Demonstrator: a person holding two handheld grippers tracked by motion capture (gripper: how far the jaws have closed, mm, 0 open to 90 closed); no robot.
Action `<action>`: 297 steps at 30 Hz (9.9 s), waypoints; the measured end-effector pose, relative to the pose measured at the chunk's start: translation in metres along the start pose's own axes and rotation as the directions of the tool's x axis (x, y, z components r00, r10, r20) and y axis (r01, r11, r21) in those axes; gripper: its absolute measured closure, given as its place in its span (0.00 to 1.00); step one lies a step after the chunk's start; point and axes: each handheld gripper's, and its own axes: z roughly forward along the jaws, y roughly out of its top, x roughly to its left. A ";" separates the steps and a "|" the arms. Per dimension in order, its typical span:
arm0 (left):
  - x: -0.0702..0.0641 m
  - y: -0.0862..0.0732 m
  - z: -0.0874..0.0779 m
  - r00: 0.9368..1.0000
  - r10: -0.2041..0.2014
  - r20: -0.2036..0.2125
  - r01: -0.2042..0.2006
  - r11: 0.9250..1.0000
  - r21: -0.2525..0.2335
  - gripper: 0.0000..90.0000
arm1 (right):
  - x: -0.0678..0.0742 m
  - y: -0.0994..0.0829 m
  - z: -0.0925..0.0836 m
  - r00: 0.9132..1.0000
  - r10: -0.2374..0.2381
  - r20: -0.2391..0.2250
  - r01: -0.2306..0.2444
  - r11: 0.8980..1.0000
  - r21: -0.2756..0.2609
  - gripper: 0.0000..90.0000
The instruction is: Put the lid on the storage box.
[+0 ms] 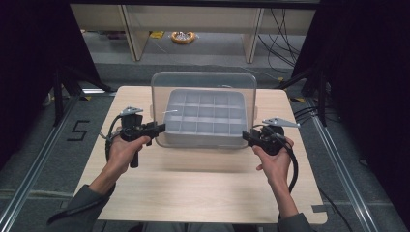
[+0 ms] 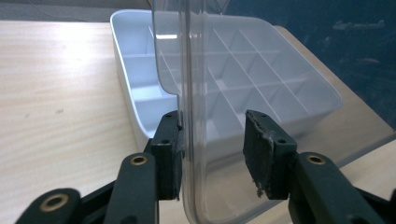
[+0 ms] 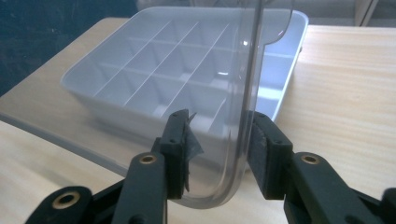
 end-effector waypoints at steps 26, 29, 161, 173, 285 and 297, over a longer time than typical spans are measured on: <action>0.021 0.030 0.063 0.996 -0.068 -0.065 0.071 0.997 0.041 0.60 | -0.023 0.015 0.047 0.994 0.106 0.024 -0.107 0.993 0.051 0.66; 0.023 0.029 0.066 0.995 -0.066 -0.069 0.069 0.996 0.048 0.60 | -0.024 0.014 0.050 0.995 0.100 0.027 -0.101 0.994 0.050 0.66; 0.056 0.020 0.107 0.960 -0.245 -0.134 0.260 0.959 0.113 0.64 | -0.050 0.025 0.111 0.984 0.161 0.075 -0.168 0.981 0.095 0.53; 0.052 0.022 0.112 0.957 -0.236 -0.168 0.252 0.964 0.082 0.64 | -0.053 0.030 0.109 0.959 0.280 0.041 -0.283 0.954 0.098 0.55; 0.075 0.029 0.136 0.928 -0.355 -0.113 0.359 0.933 0.022 0.58 | -0.069 0.048 0.150 0.965 0.260 0.042 -0.263 0.958 0.118 0.39; 0.077 0.030 0.125 0.910 -0.403 -0.097 0.407 0.913 0.027 0.47 | -0.068 0.049 0.134 0.933 0.354 0.060 -0.359 0.928 0.098 0.34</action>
